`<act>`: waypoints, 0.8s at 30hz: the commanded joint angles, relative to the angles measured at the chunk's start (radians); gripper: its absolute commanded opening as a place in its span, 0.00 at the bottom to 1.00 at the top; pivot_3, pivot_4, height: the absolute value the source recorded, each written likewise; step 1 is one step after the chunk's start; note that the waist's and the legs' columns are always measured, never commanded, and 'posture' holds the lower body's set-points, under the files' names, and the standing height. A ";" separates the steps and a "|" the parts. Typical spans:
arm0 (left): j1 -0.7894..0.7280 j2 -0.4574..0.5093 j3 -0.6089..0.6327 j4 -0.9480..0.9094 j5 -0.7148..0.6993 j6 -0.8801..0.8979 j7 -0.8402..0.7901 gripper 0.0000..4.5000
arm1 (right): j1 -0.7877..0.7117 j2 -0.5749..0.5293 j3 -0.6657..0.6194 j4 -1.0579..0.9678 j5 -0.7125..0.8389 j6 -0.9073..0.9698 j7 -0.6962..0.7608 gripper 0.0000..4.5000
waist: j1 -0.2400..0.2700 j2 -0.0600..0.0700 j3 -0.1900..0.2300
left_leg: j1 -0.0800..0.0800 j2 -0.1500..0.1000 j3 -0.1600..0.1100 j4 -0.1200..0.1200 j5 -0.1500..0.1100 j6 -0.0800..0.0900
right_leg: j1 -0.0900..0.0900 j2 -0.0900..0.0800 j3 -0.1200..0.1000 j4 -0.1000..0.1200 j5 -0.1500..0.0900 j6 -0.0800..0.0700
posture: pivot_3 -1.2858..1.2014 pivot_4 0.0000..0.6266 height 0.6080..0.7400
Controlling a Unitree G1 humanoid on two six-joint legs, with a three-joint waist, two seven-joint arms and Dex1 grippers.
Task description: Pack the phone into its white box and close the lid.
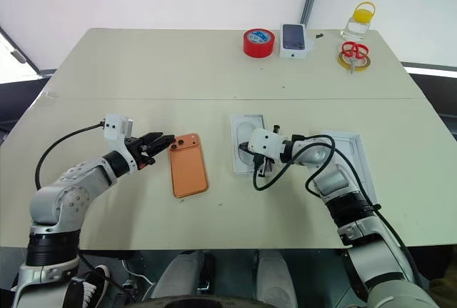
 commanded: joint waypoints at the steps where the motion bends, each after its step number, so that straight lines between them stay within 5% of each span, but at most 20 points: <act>1: 0.006 0.004 0.028 -0.042 -0.013 0.001 0.012 0.53 | 0.004 -0.032 0.005 0.020 -0.009 0.023 0.042 0.01 | 0.001 0.000 0.000 | 0.000 0.000 0.000 0.000 0.000 0.000 | 0.000 0.000 0.000 0.000 0.000 0.000 | 0.52 0.24 1.00; 12: -0.004 -0.026 0.025 -0.028 -0.031 0.014 0.029 0.53 | -0.038 -0.025 0.024 -0.025 -0.093 0.070 -0.028 0.01 | -0.001 0.000 0.000 | 0.001 0.000 0.000 0.000 0.000 0.000 | 0.001 0.000 0.000 0.000 0.000 0.000 | 0.52 0.24 1.00; 24: -0.025 -0.029 -0.007 -0.010 -0.002 -0.007 0.026 0.53 | -0.096 -0.123 0.115 -0.122 -0.251 0.079 0.071 0.01 | -0.002 0.000 0.000 | 0.001 0.000 0.000 0.000 0.000 0.000 | 0.000 0.000 0.000 0.000 0.000 0.000 | 0.52 0.24 1.00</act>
